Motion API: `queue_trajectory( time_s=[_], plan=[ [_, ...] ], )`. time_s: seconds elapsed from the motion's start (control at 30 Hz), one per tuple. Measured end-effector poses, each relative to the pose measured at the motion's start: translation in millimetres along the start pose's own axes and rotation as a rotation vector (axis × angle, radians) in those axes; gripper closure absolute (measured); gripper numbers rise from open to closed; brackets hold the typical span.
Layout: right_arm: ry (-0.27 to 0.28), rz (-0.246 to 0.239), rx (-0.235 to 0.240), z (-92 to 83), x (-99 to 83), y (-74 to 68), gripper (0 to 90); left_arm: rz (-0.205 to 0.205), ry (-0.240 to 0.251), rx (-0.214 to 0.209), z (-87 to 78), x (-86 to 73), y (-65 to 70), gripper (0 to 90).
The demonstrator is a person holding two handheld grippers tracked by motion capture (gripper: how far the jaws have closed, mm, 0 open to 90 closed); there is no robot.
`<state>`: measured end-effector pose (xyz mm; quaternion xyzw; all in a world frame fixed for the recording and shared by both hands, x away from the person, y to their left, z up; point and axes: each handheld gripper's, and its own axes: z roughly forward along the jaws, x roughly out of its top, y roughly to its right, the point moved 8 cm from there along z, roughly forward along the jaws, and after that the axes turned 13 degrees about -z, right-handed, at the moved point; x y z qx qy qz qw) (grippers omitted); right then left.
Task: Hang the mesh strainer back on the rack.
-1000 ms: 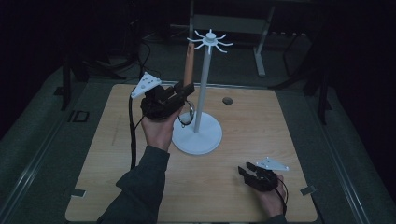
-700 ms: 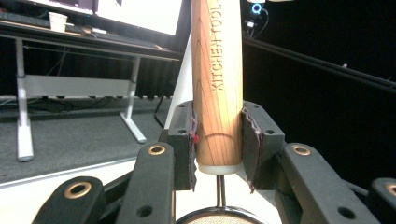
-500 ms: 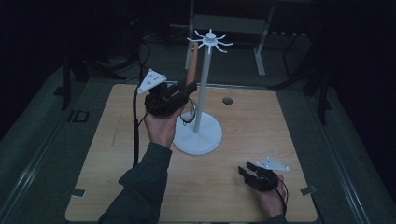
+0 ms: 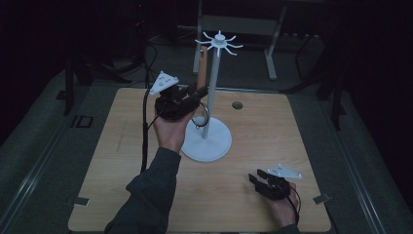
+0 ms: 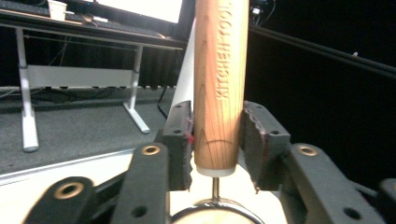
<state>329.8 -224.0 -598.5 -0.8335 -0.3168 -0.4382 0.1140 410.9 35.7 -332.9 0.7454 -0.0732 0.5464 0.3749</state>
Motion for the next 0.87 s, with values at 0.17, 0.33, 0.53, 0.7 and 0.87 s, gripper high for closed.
queue_trajectory(
  time_s=[0.17, 0.33, 0.53, 0.7, 0.87],
  plan=[
    [-0.001, -0.002, 0.0, 0.3, 0.0, -0.3, 55.3, -0.003, 0.013, -0.003, -4.5, 1.6, -0.3, 58.7],
    [-0.002, -0.003, 0.001, 0.5, 0.0, -0.7, 55.3, 0.003, 0.024, -0.006, -7.7, 2.3, 1.7, 55.8],
    [-0.002, -0.002, 0.0, 0.3, -0.3, 0.0, 55.3, 0.013, 0.022, 0.011, -10.8, 1.8, 3.3, 54.0],
    [-0.001, -0.001, -0.002, -0.4, -0.4, 0.5, 55.1, 0.0, 0.017, 0.007, -12.6, -0.1, 3.2, 53.1],
    [-0.003, 0.0, -0.013, -0.9, -1.2, 4.1, 54.4, -0.011, -0.031, 0.002, -15.1, -11.7, -0.1, 51.7]
  ],
)
